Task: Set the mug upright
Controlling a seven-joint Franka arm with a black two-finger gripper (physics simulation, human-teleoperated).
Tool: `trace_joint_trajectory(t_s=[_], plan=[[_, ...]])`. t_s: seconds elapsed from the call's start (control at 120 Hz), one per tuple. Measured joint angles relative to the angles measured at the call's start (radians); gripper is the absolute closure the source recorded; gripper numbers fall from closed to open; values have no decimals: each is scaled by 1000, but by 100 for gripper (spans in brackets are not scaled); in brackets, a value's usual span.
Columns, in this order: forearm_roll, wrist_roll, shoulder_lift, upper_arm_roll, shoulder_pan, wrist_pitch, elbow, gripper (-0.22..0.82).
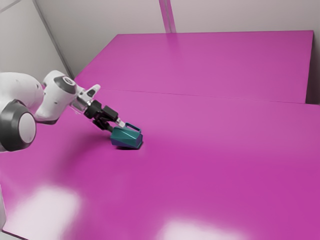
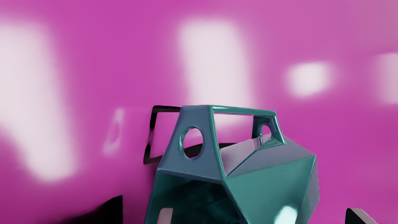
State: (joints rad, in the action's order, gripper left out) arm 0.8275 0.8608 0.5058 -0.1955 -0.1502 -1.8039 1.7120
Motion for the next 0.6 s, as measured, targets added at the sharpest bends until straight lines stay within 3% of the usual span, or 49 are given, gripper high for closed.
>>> trace_joint_trajectory(t_s=[0.1, 0.458, 0.6], plan=[[4, 29, 3, 6, 1, 4, 3, 3], [17, 100, -1, 13, 11, 8, 5, 46], [22, 116, -6, 14, 13, 4, 5, 57]])
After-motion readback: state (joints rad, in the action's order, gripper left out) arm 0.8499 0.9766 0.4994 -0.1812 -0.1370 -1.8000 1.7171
